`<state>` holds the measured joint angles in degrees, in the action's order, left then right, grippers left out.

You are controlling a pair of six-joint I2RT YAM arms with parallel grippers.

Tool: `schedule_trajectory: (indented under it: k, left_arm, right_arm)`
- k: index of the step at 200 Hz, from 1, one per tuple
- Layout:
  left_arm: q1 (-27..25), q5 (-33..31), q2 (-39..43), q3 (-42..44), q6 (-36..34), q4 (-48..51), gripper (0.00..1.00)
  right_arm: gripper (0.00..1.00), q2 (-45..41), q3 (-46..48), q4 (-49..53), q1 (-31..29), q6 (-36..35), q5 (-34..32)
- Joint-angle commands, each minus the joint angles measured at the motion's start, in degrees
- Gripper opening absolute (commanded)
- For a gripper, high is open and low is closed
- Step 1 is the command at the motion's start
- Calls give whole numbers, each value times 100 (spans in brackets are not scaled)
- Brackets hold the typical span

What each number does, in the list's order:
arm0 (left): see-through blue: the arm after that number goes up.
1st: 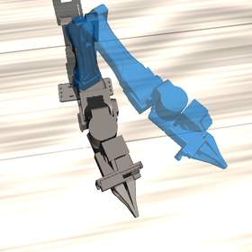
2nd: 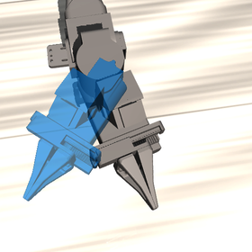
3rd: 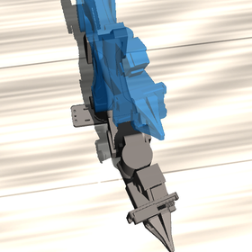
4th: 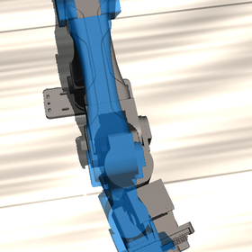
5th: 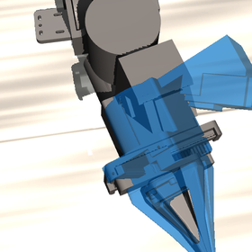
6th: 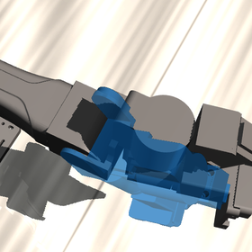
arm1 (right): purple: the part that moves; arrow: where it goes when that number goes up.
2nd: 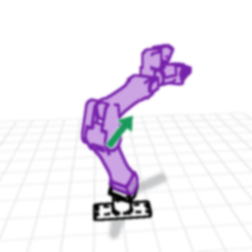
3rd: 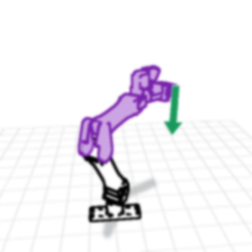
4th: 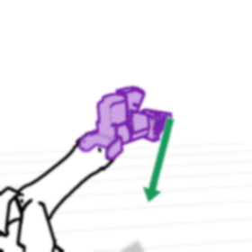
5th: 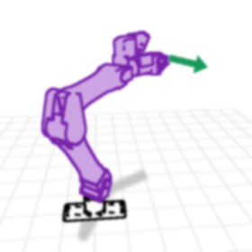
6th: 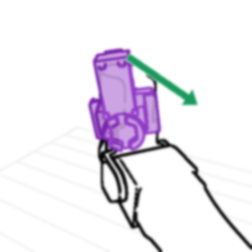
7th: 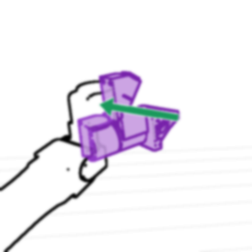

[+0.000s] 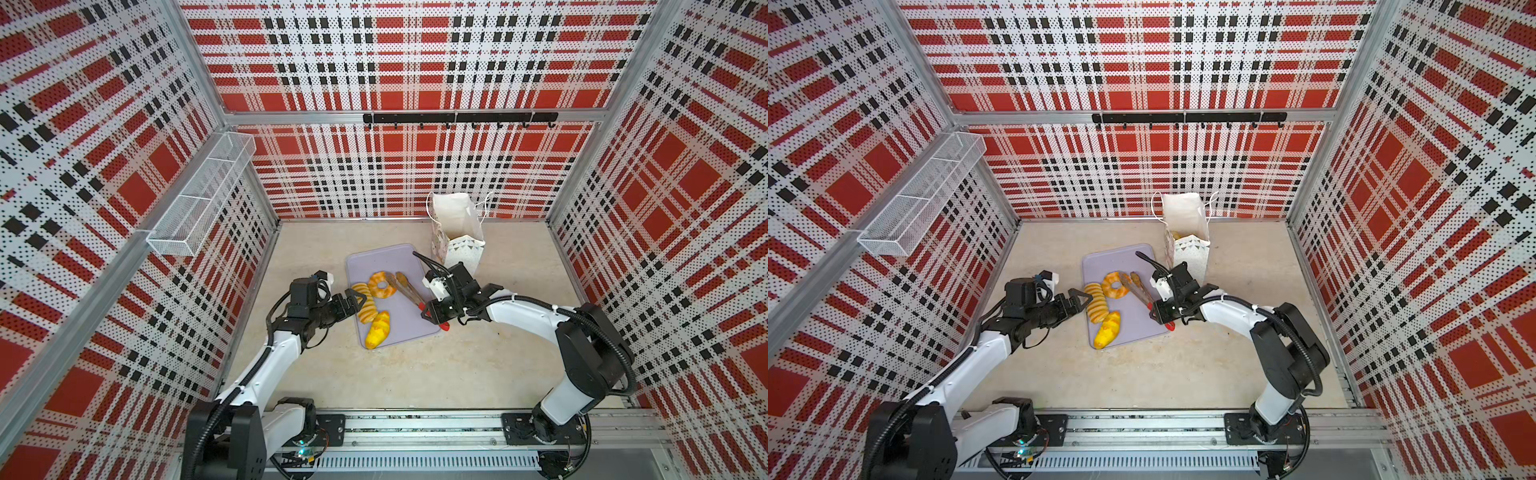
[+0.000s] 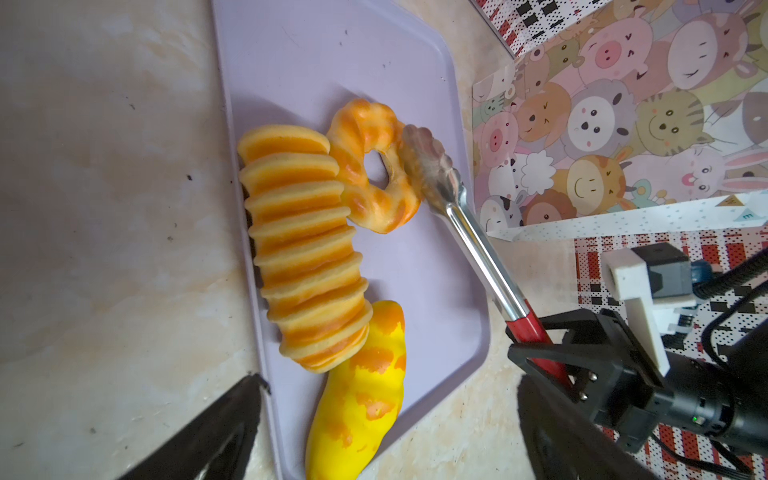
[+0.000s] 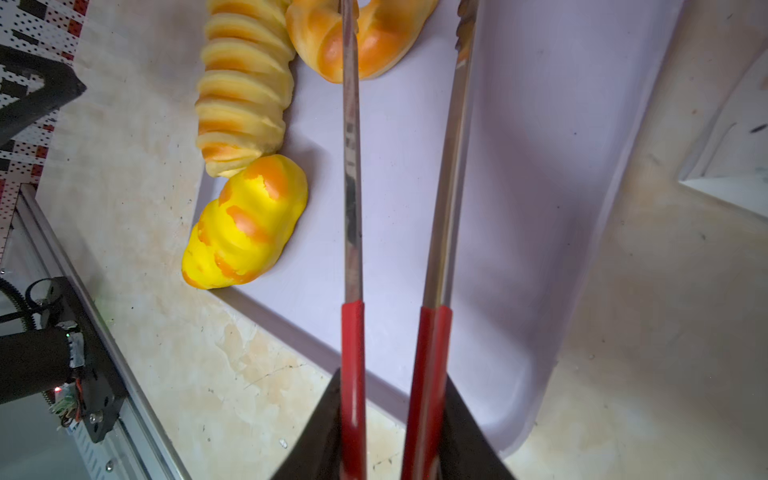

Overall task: Place the fake bread into the paper bag
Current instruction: 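Position the tongs around the glazed ring donut and close them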

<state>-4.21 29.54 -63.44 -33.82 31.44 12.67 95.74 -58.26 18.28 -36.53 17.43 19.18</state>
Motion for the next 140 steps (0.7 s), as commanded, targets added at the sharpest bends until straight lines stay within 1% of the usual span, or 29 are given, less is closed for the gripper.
schedule_trajectory:
  k: [1,31,74,107,140]
  left_arm:
    - [25,25,44,-45,-48,26,98]
    - [34,5,128,-28,-34,17,98]
    - [43,25,216,-21,-31,-9,98]
    - [48,74,266,-10,-40,-28,98]
    - [43,80,313,-2,-36,-36,98]
  right_arm:
    - [31,130,-192,150,-29,-258,-30]
    - [31,164,-271,303,-105,-410,-123]
    - [30,111,-403,559,-332,-613,-526]
    - [23,21,-362,589,-341,-597,-596]
    - [20,-214,-218,436,-341,-480,-433]
